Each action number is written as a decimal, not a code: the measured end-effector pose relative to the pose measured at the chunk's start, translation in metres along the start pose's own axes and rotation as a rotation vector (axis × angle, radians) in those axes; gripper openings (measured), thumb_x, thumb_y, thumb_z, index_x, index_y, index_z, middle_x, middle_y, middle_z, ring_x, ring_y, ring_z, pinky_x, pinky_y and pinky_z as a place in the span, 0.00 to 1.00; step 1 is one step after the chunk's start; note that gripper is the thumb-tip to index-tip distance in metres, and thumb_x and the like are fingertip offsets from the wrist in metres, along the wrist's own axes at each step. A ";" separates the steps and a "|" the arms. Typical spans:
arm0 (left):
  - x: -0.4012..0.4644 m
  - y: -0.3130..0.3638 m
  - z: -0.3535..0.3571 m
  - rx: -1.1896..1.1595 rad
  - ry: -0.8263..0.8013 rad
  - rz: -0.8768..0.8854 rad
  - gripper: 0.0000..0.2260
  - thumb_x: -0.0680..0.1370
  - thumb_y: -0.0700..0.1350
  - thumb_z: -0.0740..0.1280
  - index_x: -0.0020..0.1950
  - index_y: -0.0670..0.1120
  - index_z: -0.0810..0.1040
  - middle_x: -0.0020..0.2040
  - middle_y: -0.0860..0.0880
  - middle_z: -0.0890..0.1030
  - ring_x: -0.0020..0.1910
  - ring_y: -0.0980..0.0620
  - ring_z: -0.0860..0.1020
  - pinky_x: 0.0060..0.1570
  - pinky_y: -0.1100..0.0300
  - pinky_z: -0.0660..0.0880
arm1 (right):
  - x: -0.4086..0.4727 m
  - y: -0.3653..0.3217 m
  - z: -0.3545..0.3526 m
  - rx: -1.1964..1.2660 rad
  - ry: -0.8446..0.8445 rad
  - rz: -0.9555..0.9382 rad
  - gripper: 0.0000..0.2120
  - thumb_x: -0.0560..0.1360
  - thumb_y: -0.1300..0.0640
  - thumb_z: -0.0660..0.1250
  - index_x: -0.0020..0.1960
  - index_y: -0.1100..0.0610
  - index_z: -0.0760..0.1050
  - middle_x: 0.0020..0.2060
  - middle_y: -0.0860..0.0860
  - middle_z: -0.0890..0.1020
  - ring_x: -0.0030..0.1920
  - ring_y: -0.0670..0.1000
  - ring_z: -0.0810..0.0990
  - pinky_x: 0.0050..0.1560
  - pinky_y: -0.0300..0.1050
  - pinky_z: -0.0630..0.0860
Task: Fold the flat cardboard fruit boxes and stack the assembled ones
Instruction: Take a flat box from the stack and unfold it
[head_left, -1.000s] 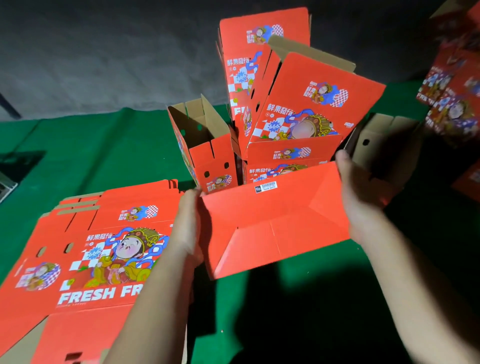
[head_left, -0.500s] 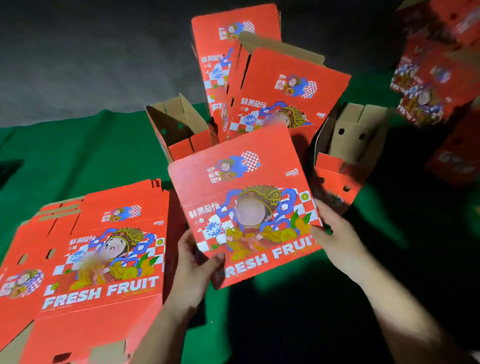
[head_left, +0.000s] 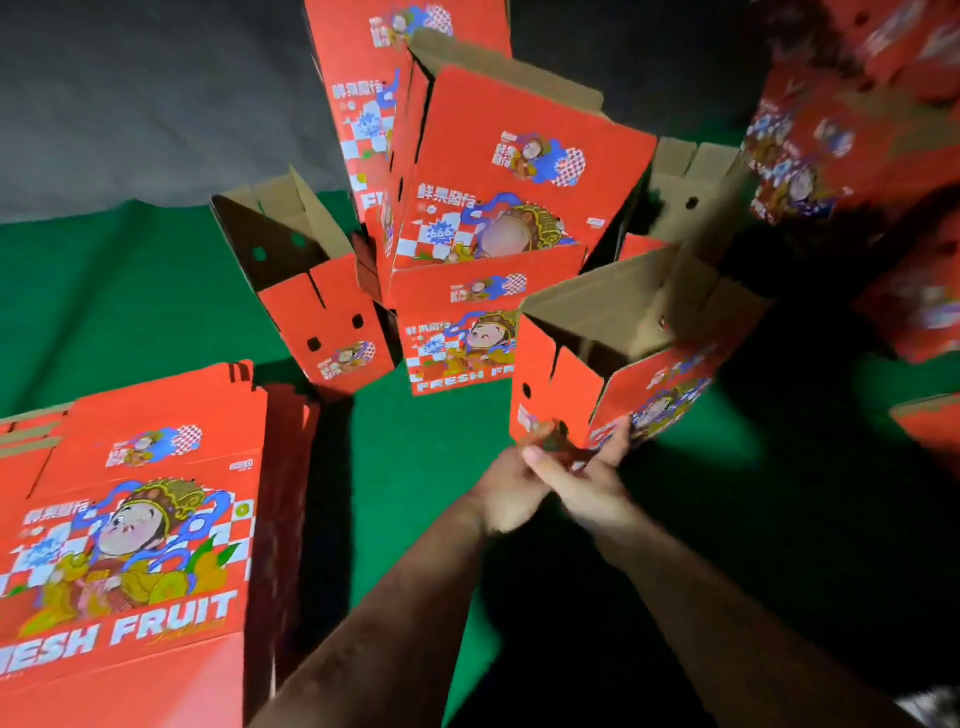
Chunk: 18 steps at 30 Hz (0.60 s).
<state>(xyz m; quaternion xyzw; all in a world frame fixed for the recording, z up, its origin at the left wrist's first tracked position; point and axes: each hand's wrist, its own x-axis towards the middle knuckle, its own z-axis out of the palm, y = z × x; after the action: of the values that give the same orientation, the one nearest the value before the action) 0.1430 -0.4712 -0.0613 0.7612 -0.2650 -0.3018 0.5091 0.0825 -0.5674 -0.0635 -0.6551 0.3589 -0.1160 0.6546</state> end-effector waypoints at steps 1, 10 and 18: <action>0.008 0.000 0.002 -0.091 0.089 -0.053 0.21 0.83 0.32 0.62 0.74 0.47 0.71 0.68 0.46 0.79 0.66 0.50 0.78 0.75 0.54 0.68 | 0.014 -0.006 -0.004 0.020 0.038 0.017 0.53 0.76 0.59 0.76 0.82 0.50 0.38 0.74 0.58 0.71 0.69 0.58 0.77 0.64 0.58 0.78; 0.015 -0.010 -0.018 -0.326 0.389 -0.231 0.06 0.84 0.42 0.64 0.54 0.53 0.78 0.57 0.45 0.84 0.47 0.50 0.78 0.57 0.56 0.75 | 0.086 -0.047 0.004 0.246 0.377 0.255 0.34 0.78 0.53 0.72 0.76 0.59 0.57 0.72 0.59 0.70 0.66 0.60 0.75 0.69 0.60 0.74; -0.070 -0.029 -0.087 -0.231 0.750 -0.107 0.09 0.83 0.37 0.64 0.59 0.47 0.80 0.57 0.49 0.83 0.53 0.58 0.82 0.58 0.58 0.78 | -0.040 -0.027 0.128 0.099 -0.239 0.244 0.12 0.82 0.61 0.63 0.64 0.51 0.72 0.56 0.54 0.81 0.47 0.56 0.83 0.57 0.57 0.82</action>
<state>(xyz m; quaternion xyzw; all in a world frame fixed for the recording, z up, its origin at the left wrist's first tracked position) 0.1618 -0.3584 -0.0489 0.7691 0.0153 -0.0567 0.6364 0.1423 -0.4463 -0.0399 -0.5829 0.3495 0.0255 0.7331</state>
